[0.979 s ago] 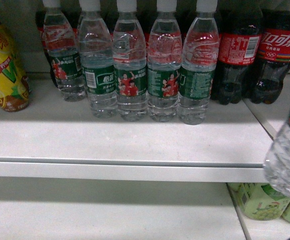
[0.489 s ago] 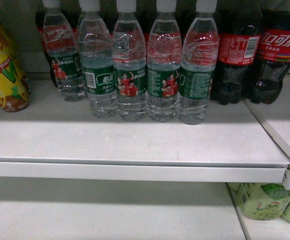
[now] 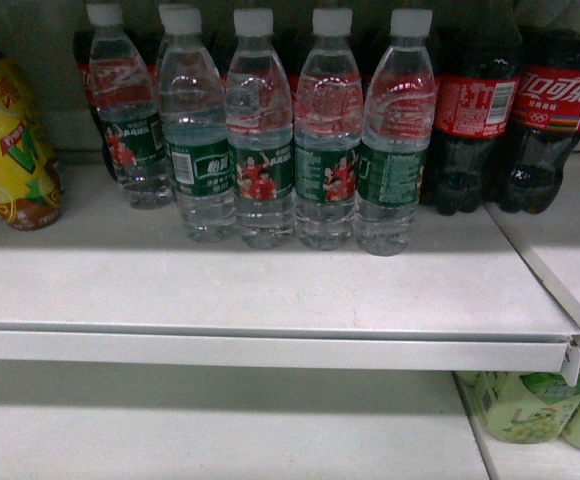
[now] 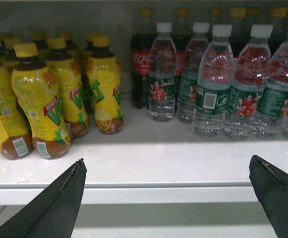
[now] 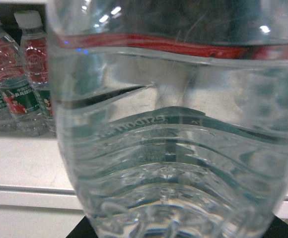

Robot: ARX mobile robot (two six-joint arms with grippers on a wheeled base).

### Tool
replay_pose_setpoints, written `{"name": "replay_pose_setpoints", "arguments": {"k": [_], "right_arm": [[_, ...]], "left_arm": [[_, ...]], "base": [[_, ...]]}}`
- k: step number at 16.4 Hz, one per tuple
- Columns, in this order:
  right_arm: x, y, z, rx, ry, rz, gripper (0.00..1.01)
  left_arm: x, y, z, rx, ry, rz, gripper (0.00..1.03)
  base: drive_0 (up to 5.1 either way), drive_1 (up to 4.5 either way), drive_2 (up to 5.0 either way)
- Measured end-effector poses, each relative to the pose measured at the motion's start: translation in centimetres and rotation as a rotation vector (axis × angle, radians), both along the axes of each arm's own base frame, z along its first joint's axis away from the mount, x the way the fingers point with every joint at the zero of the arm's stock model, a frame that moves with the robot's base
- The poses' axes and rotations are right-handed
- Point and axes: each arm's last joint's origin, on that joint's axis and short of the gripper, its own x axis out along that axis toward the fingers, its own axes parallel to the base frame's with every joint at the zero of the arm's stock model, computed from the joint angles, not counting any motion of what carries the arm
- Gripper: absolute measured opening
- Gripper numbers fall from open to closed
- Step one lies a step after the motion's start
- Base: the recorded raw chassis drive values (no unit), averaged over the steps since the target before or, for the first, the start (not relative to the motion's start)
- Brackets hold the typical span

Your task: Move water from second to third shelf

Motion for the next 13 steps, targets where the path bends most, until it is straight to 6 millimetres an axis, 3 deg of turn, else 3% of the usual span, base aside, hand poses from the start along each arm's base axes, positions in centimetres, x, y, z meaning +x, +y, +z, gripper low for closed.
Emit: {"name": "replay_pose_setpoints", "arguments": {"k": [13], "right_arm": [[0.0, 0.0, 0.01, -0.006, -0.006, 0.001, 0.4]], "left_arm": [[0.0, 0.0, 0.04, 0.0, -0.004, 0.0, 0.98]], "base": [[0.0, 0.0, 0.0]]}}
